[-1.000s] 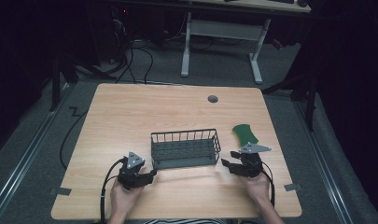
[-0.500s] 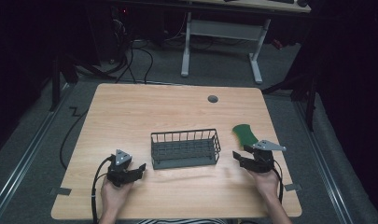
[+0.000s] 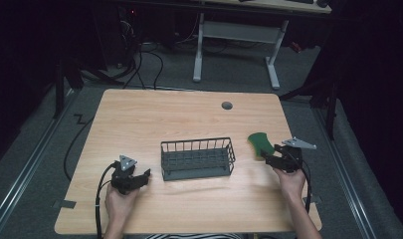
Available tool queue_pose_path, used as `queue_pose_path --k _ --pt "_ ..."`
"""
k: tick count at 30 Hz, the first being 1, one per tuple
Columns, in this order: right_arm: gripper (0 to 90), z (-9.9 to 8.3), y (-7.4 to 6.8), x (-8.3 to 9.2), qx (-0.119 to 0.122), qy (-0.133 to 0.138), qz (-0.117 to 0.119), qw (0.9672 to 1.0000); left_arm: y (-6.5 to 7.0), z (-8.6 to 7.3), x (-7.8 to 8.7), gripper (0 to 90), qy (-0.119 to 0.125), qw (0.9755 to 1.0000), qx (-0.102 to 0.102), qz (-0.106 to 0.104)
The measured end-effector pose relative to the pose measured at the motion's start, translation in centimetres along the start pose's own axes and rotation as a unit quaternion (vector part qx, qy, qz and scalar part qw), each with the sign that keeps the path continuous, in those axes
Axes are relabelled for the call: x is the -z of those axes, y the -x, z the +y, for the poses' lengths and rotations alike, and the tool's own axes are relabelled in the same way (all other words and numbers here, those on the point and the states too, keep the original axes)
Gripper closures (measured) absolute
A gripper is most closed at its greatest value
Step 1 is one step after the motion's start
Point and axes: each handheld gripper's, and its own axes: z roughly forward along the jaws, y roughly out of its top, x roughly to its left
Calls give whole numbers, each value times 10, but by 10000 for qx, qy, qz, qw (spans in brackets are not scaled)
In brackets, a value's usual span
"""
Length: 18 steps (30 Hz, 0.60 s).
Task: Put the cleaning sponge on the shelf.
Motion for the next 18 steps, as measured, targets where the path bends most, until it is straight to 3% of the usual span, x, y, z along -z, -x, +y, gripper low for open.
queue_pose_path --k 8,14,18 --pt "309 17 10 -22 -33 -291 -208 9994 2 0 0 310 -36 9999 -49 89" --pt "256 27 11 -41 -48 -645 -215 9977 3 0 0 301 -37 9999 -56 79" --pt "252 27 10 -51 -72 -695 -239 9973 3 0 0 298 -39 9999 -59 71"
